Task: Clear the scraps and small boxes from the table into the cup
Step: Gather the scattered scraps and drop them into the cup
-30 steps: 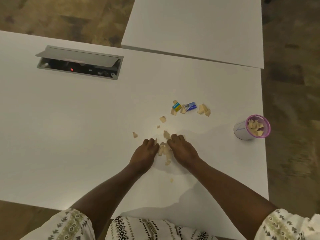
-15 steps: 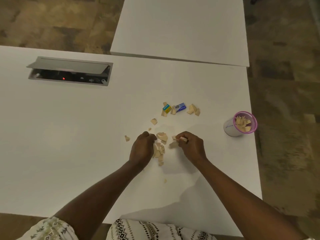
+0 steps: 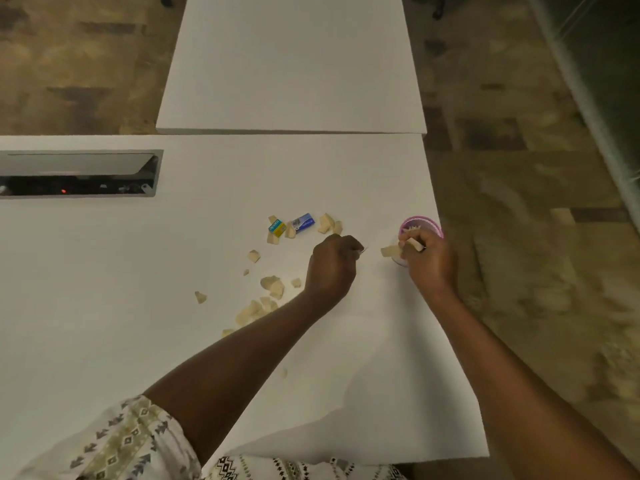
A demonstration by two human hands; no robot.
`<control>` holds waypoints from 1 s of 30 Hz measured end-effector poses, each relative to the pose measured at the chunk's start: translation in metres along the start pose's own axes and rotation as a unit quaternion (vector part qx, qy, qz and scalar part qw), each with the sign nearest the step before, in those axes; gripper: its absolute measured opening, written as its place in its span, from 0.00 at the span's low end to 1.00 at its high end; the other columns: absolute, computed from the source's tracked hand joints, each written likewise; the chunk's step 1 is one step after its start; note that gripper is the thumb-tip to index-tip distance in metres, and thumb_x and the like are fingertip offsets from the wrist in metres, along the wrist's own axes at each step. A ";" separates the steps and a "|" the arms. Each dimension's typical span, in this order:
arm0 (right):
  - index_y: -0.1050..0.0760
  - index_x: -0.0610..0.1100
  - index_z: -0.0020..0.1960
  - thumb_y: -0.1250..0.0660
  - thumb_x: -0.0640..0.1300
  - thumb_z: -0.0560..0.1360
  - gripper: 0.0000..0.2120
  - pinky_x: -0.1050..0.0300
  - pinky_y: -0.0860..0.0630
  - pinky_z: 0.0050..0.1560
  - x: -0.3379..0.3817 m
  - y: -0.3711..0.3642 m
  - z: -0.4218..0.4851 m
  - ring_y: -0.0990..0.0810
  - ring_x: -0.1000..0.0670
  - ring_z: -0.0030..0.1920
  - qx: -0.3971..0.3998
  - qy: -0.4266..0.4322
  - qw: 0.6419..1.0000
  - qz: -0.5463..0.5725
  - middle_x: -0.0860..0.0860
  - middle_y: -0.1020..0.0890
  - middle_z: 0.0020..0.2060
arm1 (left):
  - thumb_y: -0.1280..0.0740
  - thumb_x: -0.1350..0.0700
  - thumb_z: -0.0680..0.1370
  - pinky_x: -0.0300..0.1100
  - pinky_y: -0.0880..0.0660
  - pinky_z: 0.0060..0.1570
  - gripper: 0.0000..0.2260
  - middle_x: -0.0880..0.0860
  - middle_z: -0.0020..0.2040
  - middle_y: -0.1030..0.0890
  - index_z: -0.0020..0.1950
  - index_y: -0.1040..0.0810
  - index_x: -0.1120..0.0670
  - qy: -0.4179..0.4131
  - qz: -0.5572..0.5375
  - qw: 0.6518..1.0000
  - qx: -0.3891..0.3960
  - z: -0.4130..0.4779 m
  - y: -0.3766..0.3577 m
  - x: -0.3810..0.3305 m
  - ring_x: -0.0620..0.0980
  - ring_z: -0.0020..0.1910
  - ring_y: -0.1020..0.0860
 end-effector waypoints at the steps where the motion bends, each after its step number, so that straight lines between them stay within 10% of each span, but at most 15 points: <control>1: 0.17 0.46 0.48 0.32 0.37 0.76 0.07 0.62 0.23 0.45 -0.003 0.010 0.009 0.20 0.47 0.45 -0.014 -0.016 1.000 -0.017 0.49 0.17 0.44 | 0.35 0.62 0.79 0.49 0.23 0.50 0.10 0.56 0.49 0.17 0.54 0.15 0.56 -0.015 -0.006 1.000 0.009 0.005 -0.010 -0.014 0.55 0.49 0.20; 19: 0.18 0.48 0.53 0.30 0.40 0.71 0.11 0.44 0.17 0.52 -0.035 0.057 0.078 0.15 0.44 0.49 0.060 -0.108 0.992 0.020 0.47 0.15 0.48 | 0.33 0.64 0.73 0.40 0.22 0.51 0.15 0.52 0.52 0.13 0.54 0.14 0.51 0.028 -0.032 0.995 0.090 0.059 -0.094 -0.088 0.51 0.51 0.17; 24: 0.18 0.49 0.54 0.33 0.41 0.75 0.10 0.58 0.19 0.47 -0.027 0.062 0.062 0.16 0.51 0.48 0.057 -0.001 0.995 -0.076 0.52 0.15 0.49 | 0.37 0.65 0.74 0.46 0.21 0.56 0.18 0.52 0.57 0.14 0.58 0.15 0.52 -0.003 -0.010 0.995 0.096 0.053 -0.089 -0.086 0.53 0.55 0.18; 30: 0.24 0.45 0.66 0.35 0.39 0.75 0.20 0.52 0.22 0.56 -0.026 0.056 0.029 0.20 0.44 0.58 0.097 0.145 0.969 -0.172 0.45 0.20 0.60 | 0.44 0.56 0.70 0.45 0.22 0.47 0.19 0.54 0.51 0.15 0.55 0.18 0.54 -0.054 -0.018 0.993 0.103 0.043 -0.079 -0.082 0.54 0.48 0.18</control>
Point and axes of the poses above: each hand's wrist, its own z-axis towards the middle knuckle, its own y-axis out of the back of the hand, x = y × z, the point moved 2 cm from there along z, towards the middle knuckle
